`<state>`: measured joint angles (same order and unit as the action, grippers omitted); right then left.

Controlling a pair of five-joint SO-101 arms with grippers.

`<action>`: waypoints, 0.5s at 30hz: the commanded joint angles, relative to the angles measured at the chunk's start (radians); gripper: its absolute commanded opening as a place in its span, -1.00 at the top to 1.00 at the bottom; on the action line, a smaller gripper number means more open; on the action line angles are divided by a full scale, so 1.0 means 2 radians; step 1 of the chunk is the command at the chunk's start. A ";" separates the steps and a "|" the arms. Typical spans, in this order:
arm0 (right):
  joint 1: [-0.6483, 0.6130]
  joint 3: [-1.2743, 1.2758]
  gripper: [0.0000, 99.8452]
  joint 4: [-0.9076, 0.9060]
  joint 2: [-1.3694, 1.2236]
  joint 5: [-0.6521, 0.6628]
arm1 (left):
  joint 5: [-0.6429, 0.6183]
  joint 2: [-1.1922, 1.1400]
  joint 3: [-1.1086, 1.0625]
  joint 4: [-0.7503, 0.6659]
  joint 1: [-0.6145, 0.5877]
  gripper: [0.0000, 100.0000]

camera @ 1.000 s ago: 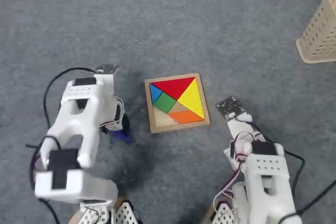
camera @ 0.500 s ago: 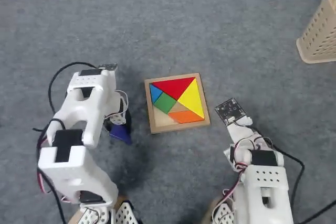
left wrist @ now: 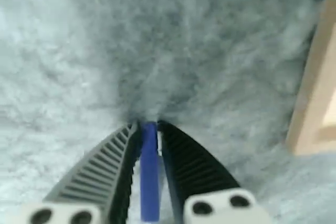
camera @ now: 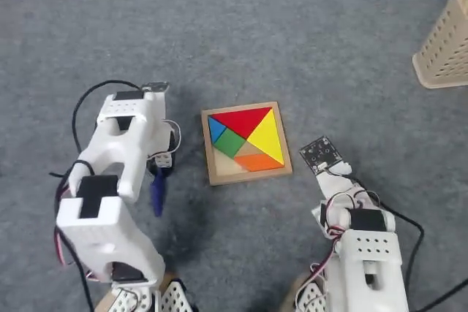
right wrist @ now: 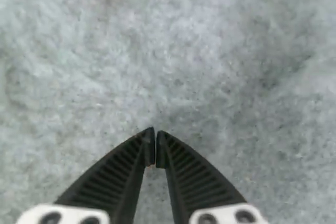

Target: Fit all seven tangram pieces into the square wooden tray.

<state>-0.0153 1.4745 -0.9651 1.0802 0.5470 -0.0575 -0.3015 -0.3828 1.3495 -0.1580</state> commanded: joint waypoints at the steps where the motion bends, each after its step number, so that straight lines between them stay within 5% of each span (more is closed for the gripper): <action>1: 0.007 -0.004 0.99 -0.003 0.010 0.003 | 0.043 0.043 0.052 0.051 -0.015 0.95; 8: 0.007 -0.004 0.99 -0.003 0.010 0.003 | 0.103 0.166 0.060 0.130 -0.026 0.70; 15: 0.007 -0.004 0.99 -0.004 0.011 0.005 | 0.160 0.157 -0.003 0.084 -0.076 0.64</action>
<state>-0.0153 1.4745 -0.9651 1.0802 0.5470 0.2125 -0.0008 -0.3322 1.5842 -0.2762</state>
